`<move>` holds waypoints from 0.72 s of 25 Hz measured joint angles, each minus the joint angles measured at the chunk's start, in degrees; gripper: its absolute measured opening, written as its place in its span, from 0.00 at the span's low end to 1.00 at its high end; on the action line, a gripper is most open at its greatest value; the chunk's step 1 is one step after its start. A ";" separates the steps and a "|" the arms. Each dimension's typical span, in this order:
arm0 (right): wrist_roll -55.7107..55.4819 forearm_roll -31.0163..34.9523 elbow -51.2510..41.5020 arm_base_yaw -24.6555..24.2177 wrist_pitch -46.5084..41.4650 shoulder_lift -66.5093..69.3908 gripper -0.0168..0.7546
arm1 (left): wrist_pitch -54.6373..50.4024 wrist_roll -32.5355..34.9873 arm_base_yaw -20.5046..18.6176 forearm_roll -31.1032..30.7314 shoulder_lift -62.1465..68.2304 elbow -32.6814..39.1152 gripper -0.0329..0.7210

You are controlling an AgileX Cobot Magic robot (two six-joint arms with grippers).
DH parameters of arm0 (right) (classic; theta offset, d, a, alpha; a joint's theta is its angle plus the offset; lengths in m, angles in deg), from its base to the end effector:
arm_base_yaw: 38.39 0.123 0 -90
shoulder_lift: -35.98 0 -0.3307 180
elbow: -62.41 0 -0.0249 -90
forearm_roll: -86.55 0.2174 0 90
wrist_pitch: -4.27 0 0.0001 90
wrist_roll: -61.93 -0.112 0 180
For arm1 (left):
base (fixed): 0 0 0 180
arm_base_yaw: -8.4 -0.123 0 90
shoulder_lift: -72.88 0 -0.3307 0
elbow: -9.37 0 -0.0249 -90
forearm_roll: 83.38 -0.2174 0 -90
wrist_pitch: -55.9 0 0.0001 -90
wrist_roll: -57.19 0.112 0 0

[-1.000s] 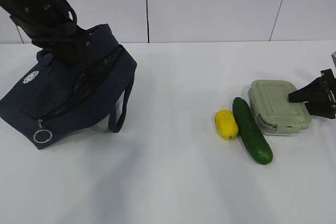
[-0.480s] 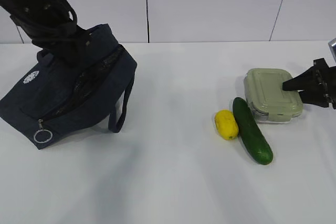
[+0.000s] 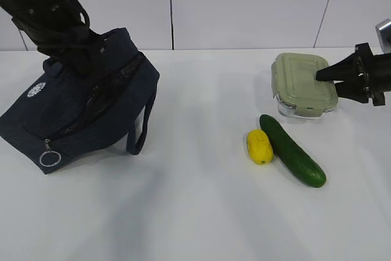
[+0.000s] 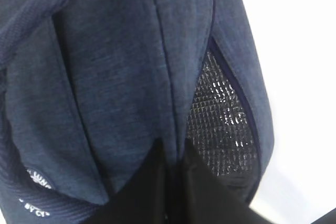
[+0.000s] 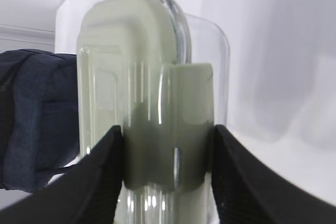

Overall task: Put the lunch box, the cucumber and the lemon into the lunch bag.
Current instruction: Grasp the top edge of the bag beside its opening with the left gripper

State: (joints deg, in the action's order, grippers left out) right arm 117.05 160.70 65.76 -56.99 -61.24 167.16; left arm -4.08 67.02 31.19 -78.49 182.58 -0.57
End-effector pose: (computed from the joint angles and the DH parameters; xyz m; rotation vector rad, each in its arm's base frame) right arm 0.4334 -0.0424 0.2078 0.1315 2.3328 1.2849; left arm 0.3367 -0.1504 0.3173 0.7452 2.6935 -0.1696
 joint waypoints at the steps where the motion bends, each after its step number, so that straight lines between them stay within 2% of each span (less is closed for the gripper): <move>1: -0.18 0.10 0.24 0.46 0.00 -0.45 0.51 | 0.00 0.00 0.00 0.00 0.00 0.00 0.05; 11: -2.78 0.41 3.65 10.03 -0.12 -2.21 0.51 | 1.40 -0.09 0.12 3.08 0.00 0.00 0.05; 18: -3.00 3.71 3.74 16.31 -0.12 -2.21 0.51 | 2.12 -0.09 1.57 5.68 1.64 0.00 0.05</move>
State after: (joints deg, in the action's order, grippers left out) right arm 114.04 164.41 69.50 -40.68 -61.36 164.95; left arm -1.95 66.93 32.76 -72.81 184.22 -0.57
